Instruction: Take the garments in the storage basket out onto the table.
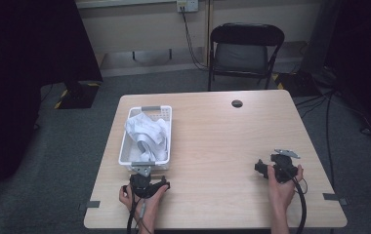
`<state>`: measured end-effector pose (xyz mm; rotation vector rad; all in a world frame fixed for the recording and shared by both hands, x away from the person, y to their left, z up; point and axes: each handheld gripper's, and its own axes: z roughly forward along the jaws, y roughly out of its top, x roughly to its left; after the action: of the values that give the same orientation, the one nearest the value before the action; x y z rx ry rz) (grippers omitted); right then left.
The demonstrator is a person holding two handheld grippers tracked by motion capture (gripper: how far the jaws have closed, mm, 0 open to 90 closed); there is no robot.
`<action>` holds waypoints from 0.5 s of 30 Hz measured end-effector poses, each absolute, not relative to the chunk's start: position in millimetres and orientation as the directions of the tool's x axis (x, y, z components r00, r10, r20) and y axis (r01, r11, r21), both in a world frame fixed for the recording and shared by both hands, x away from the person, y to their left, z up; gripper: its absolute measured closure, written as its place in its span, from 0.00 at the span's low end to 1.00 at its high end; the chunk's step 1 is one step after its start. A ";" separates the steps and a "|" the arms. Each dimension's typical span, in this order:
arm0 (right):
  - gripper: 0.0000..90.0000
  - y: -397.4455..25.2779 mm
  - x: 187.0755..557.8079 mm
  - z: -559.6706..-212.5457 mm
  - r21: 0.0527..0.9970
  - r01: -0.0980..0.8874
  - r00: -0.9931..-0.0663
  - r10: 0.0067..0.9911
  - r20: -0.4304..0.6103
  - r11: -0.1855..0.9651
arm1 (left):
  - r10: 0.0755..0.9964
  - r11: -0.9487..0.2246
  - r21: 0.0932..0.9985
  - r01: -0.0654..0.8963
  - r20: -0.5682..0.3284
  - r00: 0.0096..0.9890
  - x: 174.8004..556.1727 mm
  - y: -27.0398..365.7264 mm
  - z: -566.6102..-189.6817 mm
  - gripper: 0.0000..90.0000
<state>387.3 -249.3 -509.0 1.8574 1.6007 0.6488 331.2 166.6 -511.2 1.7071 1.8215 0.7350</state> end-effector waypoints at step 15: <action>0.00 -249.3 387.3 -508.9 0.711 0.697 0.155 0.988 -0.018 -0.097 | 0.997 0.067 0.754 0.653 -0.079 -0.012 323.9 168.0 -503.0 0.01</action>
<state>387.3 -249.3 -508.9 1.8577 1.6006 0.6485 323.9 168.0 -503.0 1.6502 1.7309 0.7118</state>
